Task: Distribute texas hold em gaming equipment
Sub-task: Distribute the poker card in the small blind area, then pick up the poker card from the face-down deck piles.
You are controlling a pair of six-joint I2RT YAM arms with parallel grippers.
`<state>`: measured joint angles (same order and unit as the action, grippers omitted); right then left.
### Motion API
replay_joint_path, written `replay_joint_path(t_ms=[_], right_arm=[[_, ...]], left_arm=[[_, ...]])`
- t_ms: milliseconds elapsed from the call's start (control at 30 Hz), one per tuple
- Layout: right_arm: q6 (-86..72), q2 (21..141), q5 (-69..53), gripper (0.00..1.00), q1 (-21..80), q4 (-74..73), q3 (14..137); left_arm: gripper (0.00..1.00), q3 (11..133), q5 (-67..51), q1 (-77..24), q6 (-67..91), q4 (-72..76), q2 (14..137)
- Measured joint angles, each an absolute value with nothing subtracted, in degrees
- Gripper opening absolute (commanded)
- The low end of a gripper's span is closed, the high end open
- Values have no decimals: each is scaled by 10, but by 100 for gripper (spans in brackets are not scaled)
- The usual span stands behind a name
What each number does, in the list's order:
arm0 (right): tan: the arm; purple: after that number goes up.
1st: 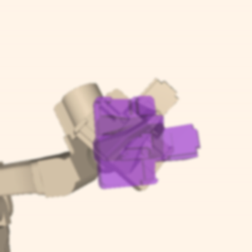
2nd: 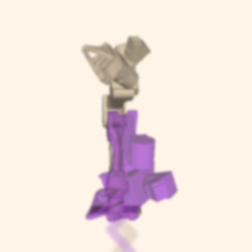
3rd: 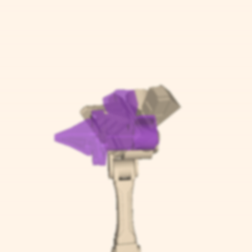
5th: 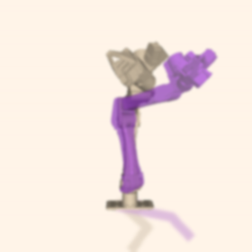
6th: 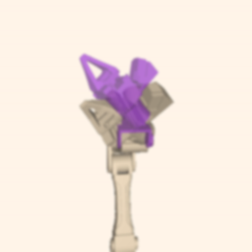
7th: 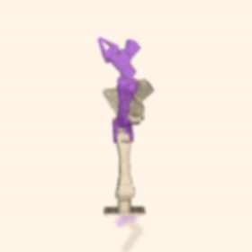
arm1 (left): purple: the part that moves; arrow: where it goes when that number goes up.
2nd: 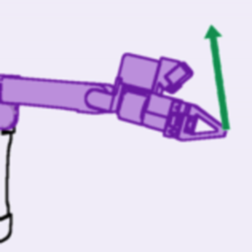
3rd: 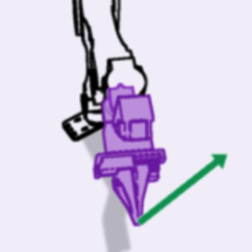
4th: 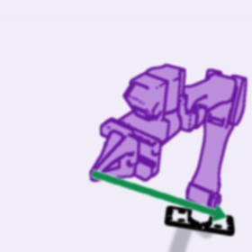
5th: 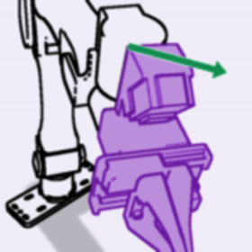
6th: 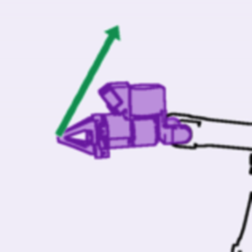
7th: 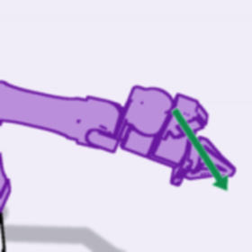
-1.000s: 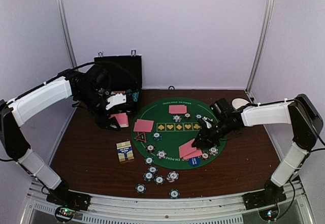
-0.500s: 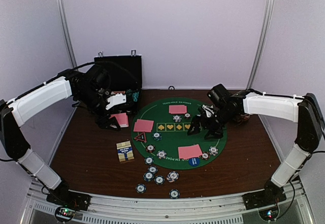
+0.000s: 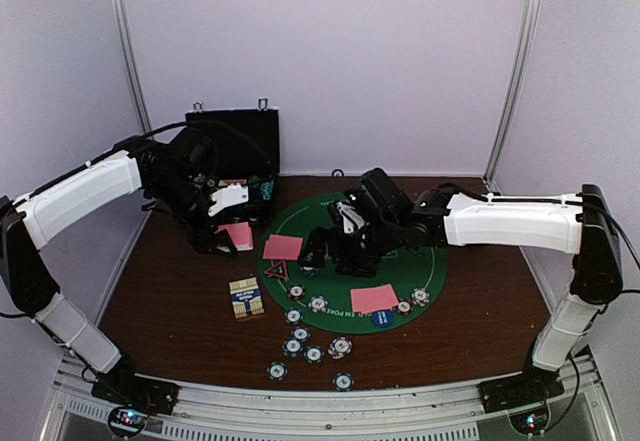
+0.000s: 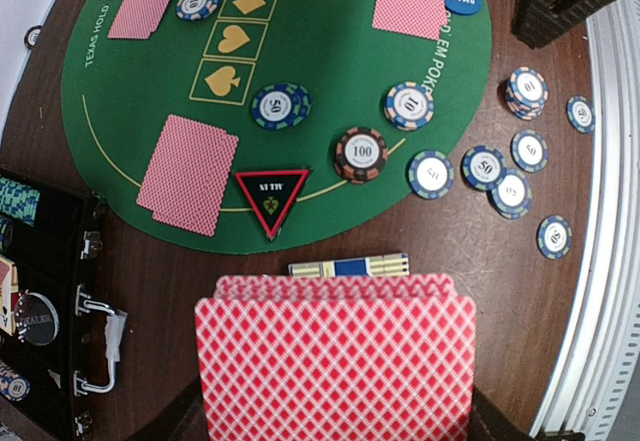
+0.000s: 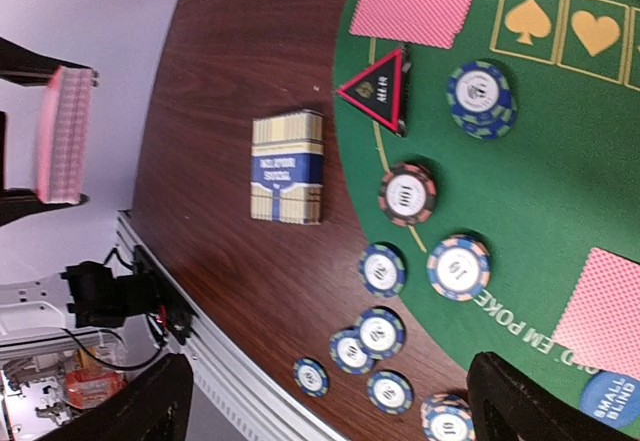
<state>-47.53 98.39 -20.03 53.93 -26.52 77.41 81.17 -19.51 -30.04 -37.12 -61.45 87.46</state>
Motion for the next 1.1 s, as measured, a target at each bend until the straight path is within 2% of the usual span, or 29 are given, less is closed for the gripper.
replay_joint_path(t_ms=[233, 500, 767, 1100], right_arm=[[-529, 975, -249, 99, 529, -129, 723], [-528, 1063, -356, 90, 524, -61, 835], [-537, 1160, -436, 89, 525, -33, 916], [-567, 1225, -486, 87, 528, 7, 980]], left_arm=[[1, 812, -196, -300, -371, -615, 874], [1, 812, -198, -300, -371, -615, 874], [1, 812, -200, -300, -371, -615, 874], [1, 812, -204, -300, -371, -615, 874]])
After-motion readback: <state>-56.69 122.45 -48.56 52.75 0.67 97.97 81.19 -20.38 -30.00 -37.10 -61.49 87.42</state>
